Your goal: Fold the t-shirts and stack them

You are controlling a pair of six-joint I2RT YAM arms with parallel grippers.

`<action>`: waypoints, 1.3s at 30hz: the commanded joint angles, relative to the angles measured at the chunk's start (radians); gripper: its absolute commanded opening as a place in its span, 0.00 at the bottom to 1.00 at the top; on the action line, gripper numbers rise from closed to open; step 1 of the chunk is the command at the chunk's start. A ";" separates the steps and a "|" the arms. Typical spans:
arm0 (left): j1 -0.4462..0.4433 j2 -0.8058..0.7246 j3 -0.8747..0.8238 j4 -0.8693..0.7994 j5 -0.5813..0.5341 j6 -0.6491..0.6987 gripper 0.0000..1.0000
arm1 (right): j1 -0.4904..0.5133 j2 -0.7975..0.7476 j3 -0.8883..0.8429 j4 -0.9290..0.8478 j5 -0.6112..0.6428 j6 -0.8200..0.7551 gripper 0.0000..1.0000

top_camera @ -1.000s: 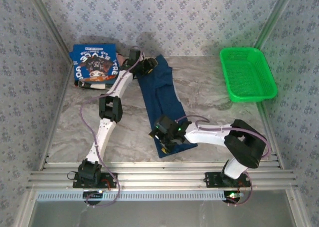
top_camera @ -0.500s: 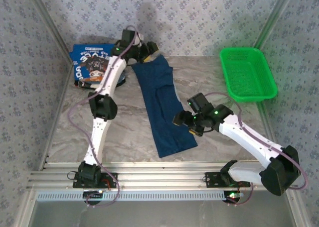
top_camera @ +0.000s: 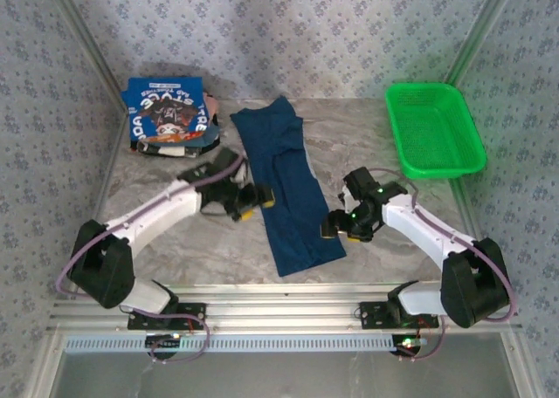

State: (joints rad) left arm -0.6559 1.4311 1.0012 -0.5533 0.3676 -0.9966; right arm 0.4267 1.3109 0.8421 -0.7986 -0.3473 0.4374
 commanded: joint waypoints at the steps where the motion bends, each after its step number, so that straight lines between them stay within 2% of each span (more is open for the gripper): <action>1: -0.117 -0.111 -0.147 0.169 -0.072 -0.222 0.63 | -0.030 0.007 -0.029 0.030 -0.057 -0.066 0.75; 6: -0.266 -0.112 -0.289 0.333 -0.165 -0.390 0.60 | -0.058 0.014 -0.074 0.054 -0.074 -0.081 0.73; 11: -0.320 -0.020 -0.316 0.488 -0.180 -0.472 0.58 | -0.073 0.011 -0.112 0.065 -0.080 -0.073 0.72; 17: -0.360 0.055 -0.303 0.447 -0.181 -0.530 0.51 | -0.085 0.002 -0.125 0.065 -0.097 -0.068 0.72; 26: -0.401 -0.041 -0.296 0.265 -0.227 -0.556 0.52 | -0.085 0.000 -0.121 0.059 -0.105 -0.068 0.72; 39: -0.448 0.063 -0.270 0.284 -0.197 -0.577 0.48 | -0.091 0.040 -0.109 0.059 -0.084 -0.060 0.72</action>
State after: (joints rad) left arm -1.0901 1.4689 0.7013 -0.2028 0.1638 -1.4940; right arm 0.3405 1.3399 0.7296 -0.7284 -0.4343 0.3836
